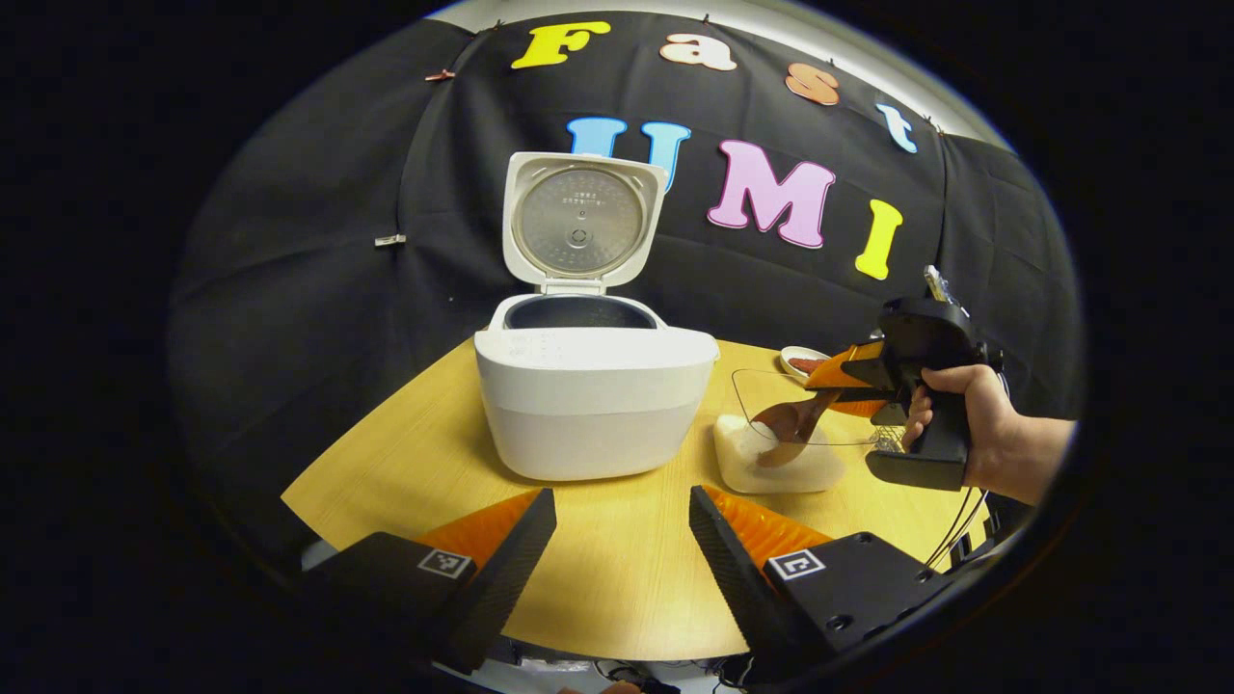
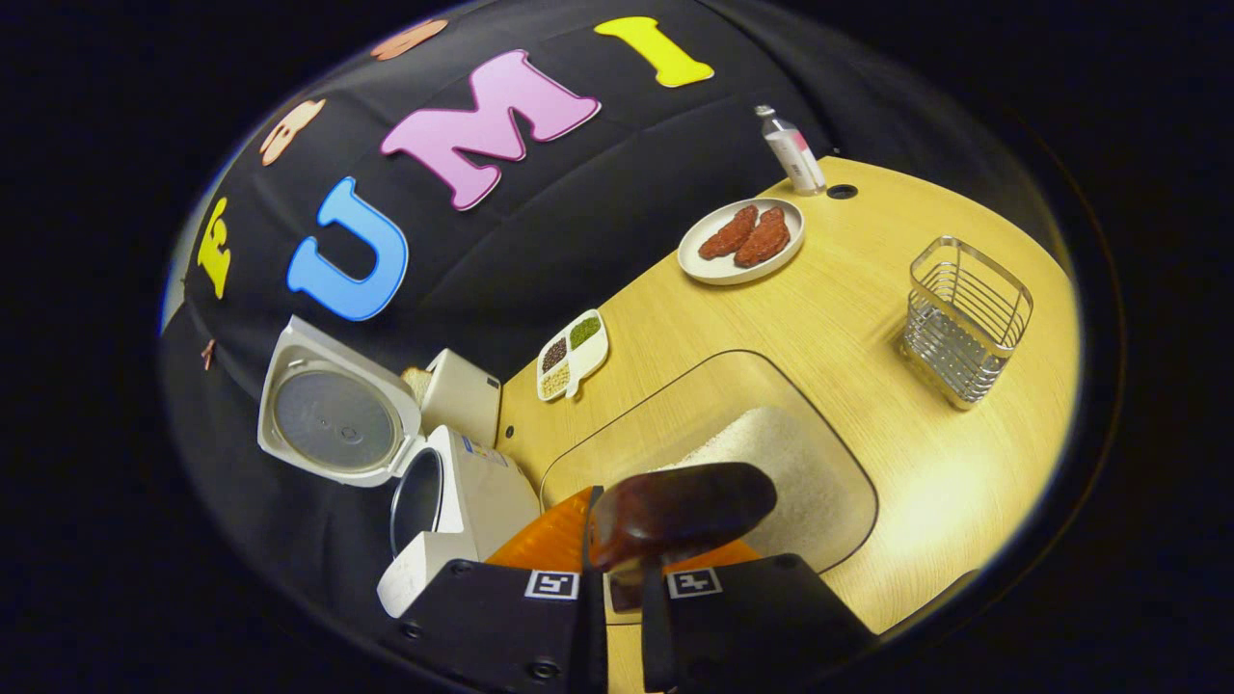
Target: Close the left gripper, press the button to open the rice cooker; take a wooden spoon from the chopstick holder with the right hand, scoop a spoonful of rice and pour it into the rice cooker, then put the wooden spoon back into the chopstick holder.
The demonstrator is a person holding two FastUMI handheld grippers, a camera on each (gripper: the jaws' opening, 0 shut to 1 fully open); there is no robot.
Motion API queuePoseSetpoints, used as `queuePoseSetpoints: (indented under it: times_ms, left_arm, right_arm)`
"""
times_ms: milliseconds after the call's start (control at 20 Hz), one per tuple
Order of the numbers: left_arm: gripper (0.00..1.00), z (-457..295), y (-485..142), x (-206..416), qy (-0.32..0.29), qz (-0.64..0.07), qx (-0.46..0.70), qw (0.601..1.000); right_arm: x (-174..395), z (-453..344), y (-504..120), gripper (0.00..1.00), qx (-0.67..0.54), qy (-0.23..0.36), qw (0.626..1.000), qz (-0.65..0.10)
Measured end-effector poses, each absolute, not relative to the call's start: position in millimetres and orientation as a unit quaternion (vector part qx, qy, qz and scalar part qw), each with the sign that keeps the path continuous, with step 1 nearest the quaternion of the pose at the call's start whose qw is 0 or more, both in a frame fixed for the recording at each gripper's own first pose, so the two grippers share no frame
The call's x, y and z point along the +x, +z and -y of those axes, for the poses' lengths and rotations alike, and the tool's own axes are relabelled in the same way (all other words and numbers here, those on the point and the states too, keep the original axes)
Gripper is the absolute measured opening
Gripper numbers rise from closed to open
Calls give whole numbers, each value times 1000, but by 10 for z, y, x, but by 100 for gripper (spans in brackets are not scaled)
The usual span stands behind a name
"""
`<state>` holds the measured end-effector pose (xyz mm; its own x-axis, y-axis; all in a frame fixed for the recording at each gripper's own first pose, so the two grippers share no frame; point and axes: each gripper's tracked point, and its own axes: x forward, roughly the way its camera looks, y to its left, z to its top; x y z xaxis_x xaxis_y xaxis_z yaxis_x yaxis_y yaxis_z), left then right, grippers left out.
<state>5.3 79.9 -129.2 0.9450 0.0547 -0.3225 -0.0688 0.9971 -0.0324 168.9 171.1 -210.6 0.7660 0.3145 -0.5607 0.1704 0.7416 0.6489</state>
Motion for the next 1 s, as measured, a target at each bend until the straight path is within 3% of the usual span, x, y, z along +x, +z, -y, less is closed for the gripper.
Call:
queuePoseSetpoints:
  times_ms: [700,1000]
  left_arm:
    - [96,-422,-1199,-4,-7,-155,-10,988]
    - [96,-389,-1162,-25,-12,-150,-13,989]
  right_arm:
    - [1905,-1050,-1343,18,467,-9,839,-278]
    - [2071,-1399,-855,18,484,38,834,-262]
